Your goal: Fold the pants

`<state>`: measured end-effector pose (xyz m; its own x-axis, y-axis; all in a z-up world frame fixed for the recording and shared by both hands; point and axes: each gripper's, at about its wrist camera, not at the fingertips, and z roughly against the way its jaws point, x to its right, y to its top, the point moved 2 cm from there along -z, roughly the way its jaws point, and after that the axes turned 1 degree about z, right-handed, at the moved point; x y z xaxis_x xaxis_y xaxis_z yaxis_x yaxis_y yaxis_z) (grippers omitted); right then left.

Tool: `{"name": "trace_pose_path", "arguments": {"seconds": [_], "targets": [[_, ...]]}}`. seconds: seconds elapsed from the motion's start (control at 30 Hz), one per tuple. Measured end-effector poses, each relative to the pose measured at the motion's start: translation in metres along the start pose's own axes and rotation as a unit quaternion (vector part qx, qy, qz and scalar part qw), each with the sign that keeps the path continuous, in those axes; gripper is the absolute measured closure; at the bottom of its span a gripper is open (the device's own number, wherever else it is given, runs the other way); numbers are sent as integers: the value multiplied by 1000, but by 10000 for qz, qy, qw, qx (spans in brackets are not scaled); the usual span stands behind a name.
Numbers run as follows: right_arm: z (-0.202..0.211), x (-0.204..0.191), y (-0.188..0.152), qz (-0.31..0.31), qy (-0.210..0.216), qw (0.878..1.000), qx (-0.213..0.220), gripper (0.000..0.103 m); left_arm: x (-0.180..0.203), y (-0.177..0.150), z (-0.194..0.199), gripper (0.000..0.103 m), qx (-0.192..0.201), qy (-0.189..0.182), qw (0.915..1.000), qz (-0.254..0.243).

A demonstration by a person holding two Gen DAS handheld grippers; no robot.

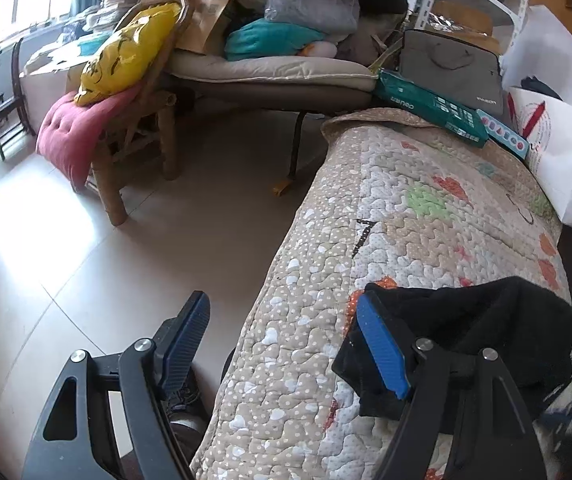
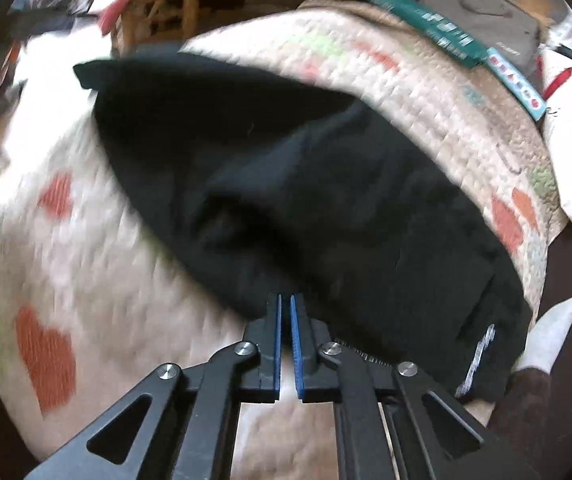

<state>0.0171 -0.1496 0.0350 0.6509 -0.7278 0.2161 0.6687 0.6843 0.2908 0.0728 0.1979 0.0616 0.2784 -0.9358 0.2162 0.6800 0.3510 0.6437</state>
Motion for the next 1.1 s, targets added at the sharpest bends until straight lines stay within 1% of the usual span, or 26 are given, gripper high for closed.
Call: {"name": "trace_pose_path", "arguments": {"seconds": [0.07, 0.1, 0.13, 0.17, 0.2, 0.23, 0.27, 0.3, 0.33, 0.37, 0.4, 0.43, 0.47, 0.5, 0.53, 0.6, 0.67, 0.7, 0.8, 0.83, 0.87, 0.9, 1.0, 1.1], "targets": [[-9, -9, -17, 258, 79, 9989, -395, 98, -4, 0, -1, 27, -30, -10, 9999, 158], [-11, -11, -21, 341, 26, 9983, -467, 97, -6, 1, -1, 27, -37, -8, 9997, 245], [-8, -12, -20, 368, -3, 9982, -464, 97, -10, 1, 0, 27, -41, -32, 9994, 354], [0, -9, -12, 207, 153, 9991, -323, 96, -13, 2, 0, 28, -41, -54, 9988, 475], [7, -7, -4, 43, 291, 9994, -182, 90, -17, 2, 1, 28, -22, -43, 9983, 587], [20, -2, 15, -223, 505, 9984, 106, 63, -19, 3, 2, 28, -6, -32, 9979, 649], [30, 1, 32, -382, 650, 9965, 359, 40, -22, 4, 3, 28, 22, -29, 9972, 746], [38, 0, 49, -488, 760, 9940, 613, 8, -25, 4, 3, 28, 41, -27, 9967, 805], [48, -1, 70, -574, 866, 9896, 995, 8, -28, 5, 4, 28, 62, -12, 9961, 879], [55, -6, 93, -575, 992, 9852, 1275, 8, -30, 5, 5, 28, 62, -21, 9956, 934], [56, -12, 111, -510, 1122, 9832, 1346, 12, -33, 5, 5, 28, 51, -51, 9950, 995], [55, -22, 133, -381, 1256, 9813, 1407, 22, -35, 5, 5, 28, 45, -74, 9945, 1046], [51, -34, 155, -169, 1316, 9806, 1443, 29, -39, 6, 5, 28, 39, -113, 9934, 1141], [47, -44, 170, 23, 1296, 9813, 1426, 43, -40, 7, 5, 28, 39, -135, 9928, 1192], [39, -57, 187, 274, 1242, 9823, 1377, 48, -43, 8, 6, 28, 47, -179, 9916, 1277], [21, -83, 215, 775, 1115, 9826, 1266, 48, -48, 10, 8, 28, 84, -262, 9890, 1452], [2, -100, 229, 1150, 1138, 9811, 1065, 48, -53, 11, 8, 28, 93, -300, 9868, 1586], [-6, -106, 230, 1298, 1087, 9807, 978, 48, -54, 11, 8, 28, 82, -316, 9862, 1620], [-37, -125, 232, 1833, 802, 9775, 667, 49, -56, 11, 9, 28, 47, -371, 9847, 1705], [-42, -128, 231, 1911, 787, 9767, 574, 67, -56, 11, 9, 28, 45, -364, 9845, 1716], [-47, -129, 229, 1971, 835, 9756, 482, 81, -55, 12, 10, 28, 59, -351, 9845, 1717], [-48, -126, 229, 1947, 918, 9755, 448, 89, -56, 12, 10, 28, 72, -350, 9845, 1717], [-45, -119, 233, 1760, 897, 9788, 543, 92, -54, 14, 11, 28, 131, -381, 9844, 1715], [-47, -109, 250, 1413, 811, 9841, 710, 92, -50, 15, 11, 28, 148, -325, 9864, 1602]]}}
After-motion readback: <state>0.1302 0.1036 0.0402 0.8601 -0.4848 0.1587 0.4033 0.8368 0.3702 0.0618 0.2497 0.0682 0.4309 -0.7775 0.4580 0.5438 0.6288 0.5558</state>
